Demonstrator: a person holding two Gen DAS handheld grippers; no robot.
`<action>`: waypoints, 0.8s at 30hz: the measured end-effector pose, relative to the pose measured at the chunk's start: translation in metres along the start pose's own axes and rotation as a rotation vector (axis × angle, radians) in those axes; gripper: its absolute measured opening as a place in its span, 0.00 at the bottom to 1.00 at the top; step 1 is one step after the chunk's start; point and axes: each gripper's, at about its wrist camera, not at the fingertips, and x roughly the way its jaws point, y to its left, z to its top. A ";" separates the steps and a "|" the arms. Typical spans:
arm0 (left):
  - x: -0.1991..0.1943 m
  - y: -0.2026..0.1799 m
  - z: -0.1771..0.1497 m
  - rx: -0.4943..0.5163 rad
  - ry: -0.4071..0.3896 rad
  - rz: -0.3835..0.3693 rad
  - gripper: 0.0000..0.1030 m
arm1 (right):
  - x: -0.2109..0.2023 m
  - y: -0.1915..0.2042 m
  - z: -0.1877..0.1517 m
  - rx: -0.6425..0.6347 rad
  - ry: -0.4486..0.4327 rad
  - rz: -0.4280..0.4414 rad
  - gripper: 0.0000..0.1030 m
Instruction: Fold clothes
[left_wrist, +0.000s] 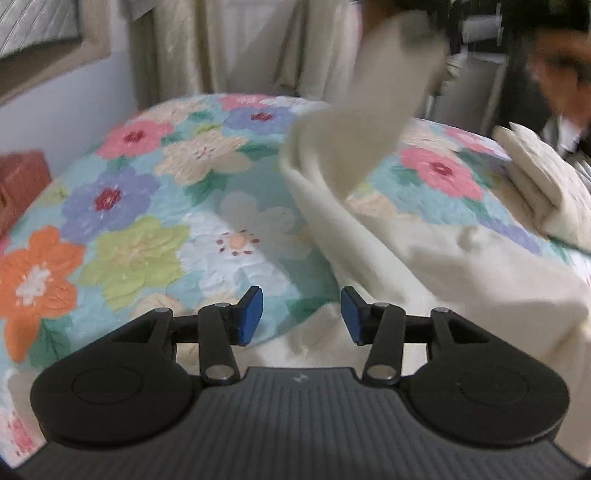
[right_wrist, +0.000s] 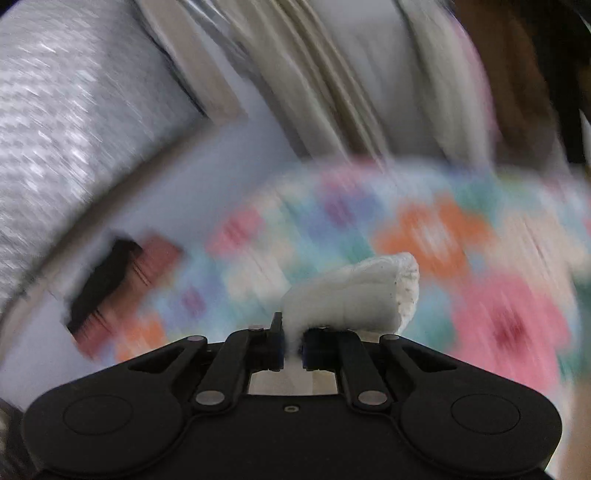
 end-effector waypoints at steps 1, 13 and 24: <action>0.004 0.004 0.002 -0.040 0.017 0.019 0.45 | -0.001 0.012 0.012 -0.015 -0.056 0.016 0.50; -0.058 0.097 -0.033 -0.178 0.024 0.234 0.57 | 0.069 -0.036 -0.080 -0.127 0.199 -0.106 0.80; -0.111 0.177 -0.097 -0.338 -0.044 0.126 0.68 | 0.048 -0.058 -0.124 -0.270 0.449 -0.074 0.80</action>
